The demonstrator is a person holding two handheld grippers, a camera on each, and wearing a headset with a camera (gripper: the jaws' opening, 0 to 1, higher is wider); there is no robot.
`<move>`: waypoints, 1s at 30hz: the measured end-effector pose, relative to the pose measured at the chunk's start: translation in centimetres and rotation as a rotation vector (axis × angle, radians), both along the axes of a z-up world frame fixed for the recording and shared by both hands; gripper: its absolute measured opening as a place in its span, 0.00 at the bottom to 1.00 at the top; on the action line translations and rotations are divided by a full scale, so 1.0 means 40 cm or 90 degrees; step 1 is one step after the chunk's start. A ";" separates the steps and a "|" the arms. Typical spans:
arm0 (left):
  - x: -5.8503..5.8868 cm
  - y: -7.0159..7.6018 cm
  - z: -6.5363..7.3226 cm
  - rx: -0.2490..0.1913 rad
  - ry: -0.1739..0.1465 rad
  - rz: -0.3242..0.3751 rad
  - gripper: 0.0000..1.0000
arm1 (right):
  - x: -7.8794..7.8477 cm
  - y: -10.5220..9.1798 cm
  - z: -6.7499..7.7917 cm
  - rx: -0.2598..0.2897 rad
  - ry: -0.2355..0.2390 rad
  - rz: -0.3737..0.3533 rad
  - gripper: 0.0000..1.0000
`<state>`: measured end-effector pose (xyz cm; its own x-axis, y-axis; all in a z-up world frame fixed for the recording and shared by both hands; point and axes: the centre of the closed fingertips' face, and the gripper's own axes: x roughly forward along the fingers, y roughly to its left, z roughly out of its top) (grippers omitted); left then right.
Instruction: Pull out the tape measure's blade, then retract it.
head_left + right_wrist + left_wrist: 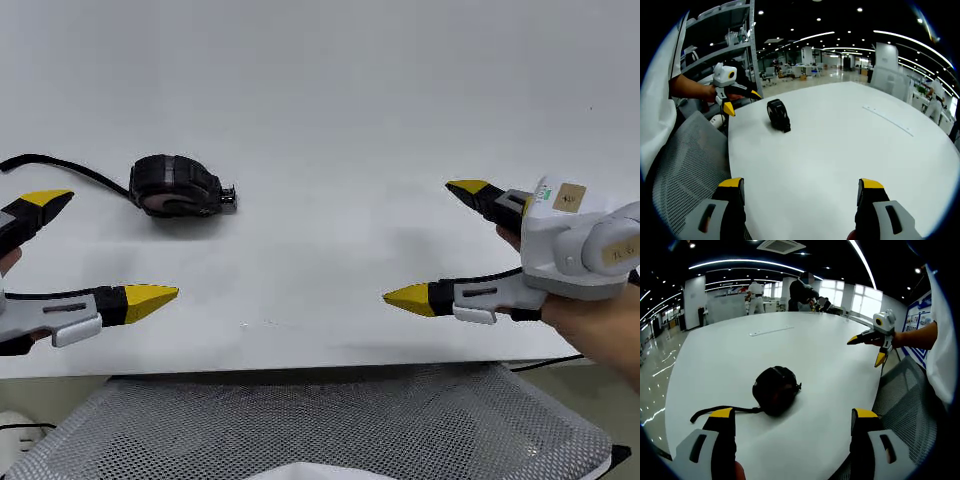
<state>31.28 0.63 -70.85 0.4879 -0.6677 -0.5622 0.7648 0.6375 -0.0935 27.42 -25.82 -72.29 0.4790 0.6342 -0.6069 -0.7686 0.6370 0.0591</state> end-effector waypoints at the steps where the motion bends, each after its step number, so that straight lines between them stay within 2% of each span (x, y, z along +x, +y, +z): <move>1: 0.001 0.000 0.001 0.001 0.000 -0.002 0.93 | -0.001 0.001 -0.001 0.002 0.004 0.003 0.91; 21: 0.025 -0.008 -0.002 0.006 -0.001 -0.027 0.92 | 0.022 0.009 -0.011 -0.009 0.006 0.021 0.91; 30: 0.037 -0.015 -0.009 0.012 -0.002 -0.043 0.91 | 0.038 0.032 -0.018 -0.012 0.007 0.042 0.91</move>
<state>32.74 0.01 -71.21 0.4445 -0.6881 -0.5735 0.8061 0.5865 -0.0788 28.94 -24.53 -73.02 0.4301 0.6530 -0.6233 -0.8083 0.5861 0.0563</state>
